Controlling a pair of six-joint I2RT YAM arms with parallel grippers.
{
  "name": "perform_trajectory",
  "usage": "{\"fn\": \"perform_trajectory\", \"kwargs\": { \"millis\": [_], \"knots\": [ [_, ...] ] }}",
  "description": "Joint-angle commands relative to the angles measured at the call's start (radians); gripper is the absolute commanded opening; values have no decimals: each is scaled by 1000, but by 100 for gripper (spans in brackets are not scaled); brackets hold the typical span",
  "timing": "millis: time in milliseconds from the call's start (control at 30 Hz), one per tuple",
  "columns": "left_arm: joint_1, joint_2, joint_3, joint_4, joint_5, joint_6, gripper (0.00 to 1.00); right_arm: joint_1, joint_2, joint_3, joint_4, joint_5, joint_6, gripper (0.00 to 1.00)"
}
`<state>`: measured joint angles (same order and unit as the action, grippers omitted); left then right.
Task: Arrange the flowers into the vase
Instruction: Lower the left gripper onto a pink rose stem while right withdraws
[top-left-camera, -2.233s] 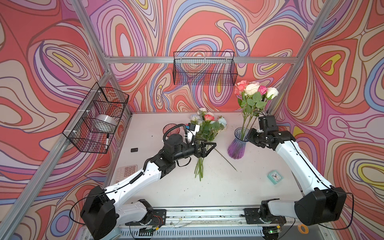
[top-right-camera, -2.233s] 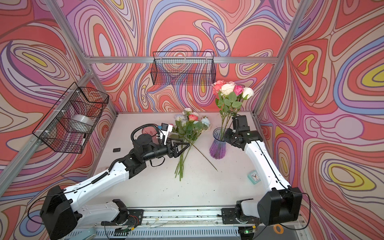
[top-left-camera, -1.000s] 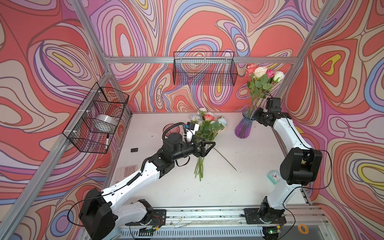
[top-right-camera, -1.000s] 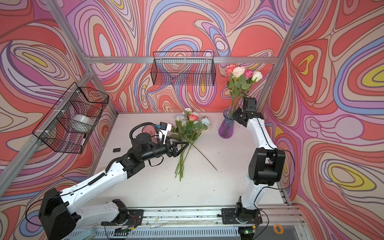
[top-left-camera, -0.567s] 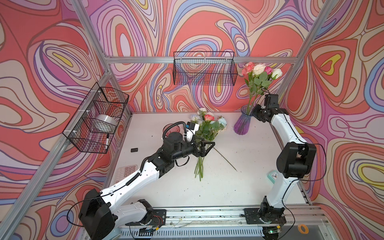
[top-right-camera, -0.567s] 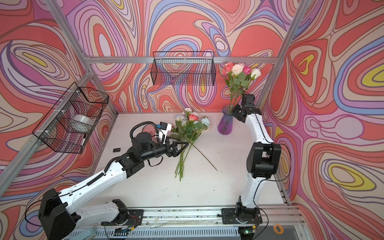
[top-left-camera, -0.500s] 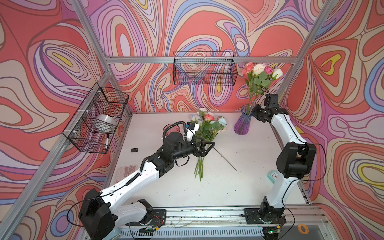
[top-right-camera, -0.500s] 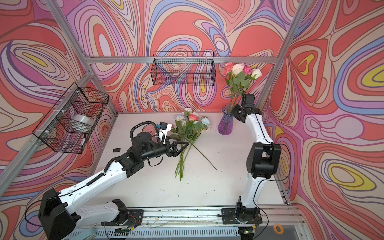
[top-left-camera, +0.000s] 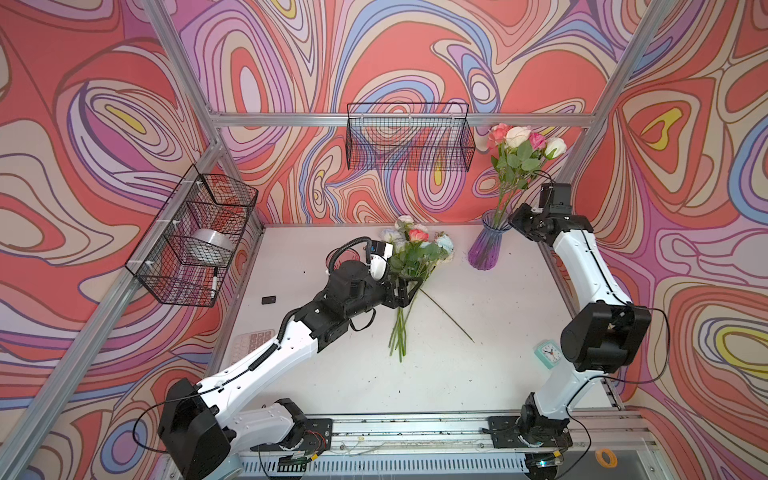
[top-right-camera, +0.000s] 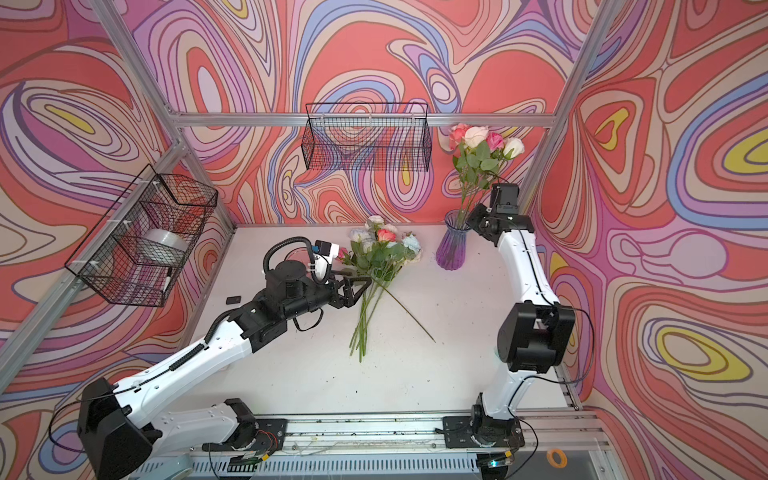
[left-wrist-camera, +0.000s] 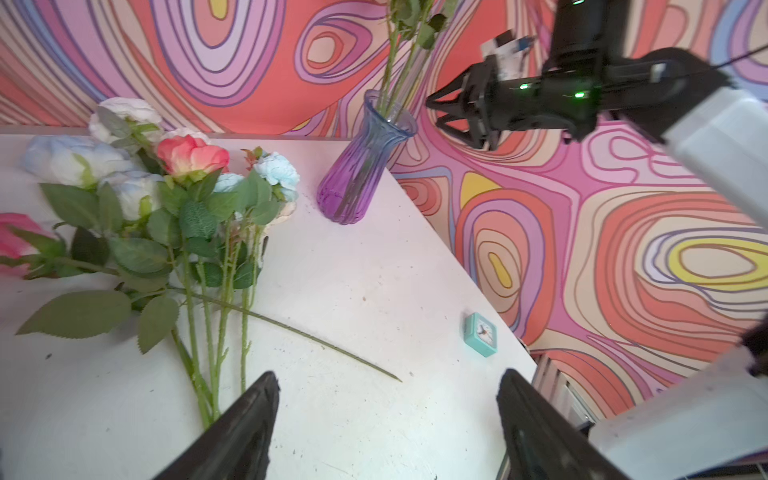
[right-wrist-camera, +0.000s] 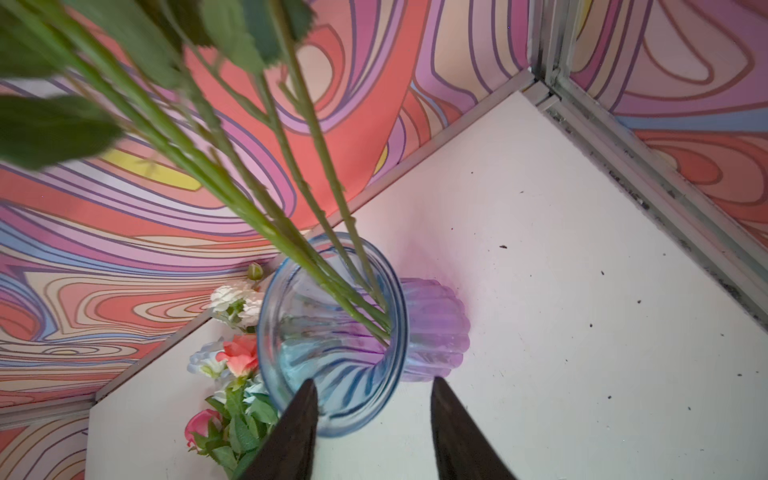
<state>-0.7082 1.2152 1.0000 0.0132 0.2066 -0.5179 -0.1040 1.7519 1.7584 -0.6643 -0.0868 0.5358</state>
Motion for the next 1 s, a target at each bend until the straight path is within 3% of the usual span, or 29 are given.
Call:
{"fn": "perform_trajectory", "kwargs": {
  "millis": [0, 167, 333, 433, 500, 667, 967],
  "knots": [
    [-5, 68, 81, -179, -128, 34, 76, -2, -99, -63, 2, 35, -11, 45],
    [-5, 253, 224, -398, -184, 87, 59, 58, -299, -265, 87, 133, -2, 38],
    [-16, 419, 295, -493, -276, 157, 55, 298, -559, -594, 291, 243, -6, 30],
    [-22, 521, 336, -532, -369, 212, 48, 457, -644, -787, 411, 277, 5, 28],
    [-22, 591, 384, -553, -412, 229, 43, 505, -663, -884, 472, 270, 24, 28],
    [-20, 760, 563, -594, -417, 244, 37, 512, -678, -1023, 561, 280, 42, 27],
    [-1, 1027, 831, -697, -472, 251, 26, 512, -709, -1040, 542, 260, -32, 26]
  ]
}}
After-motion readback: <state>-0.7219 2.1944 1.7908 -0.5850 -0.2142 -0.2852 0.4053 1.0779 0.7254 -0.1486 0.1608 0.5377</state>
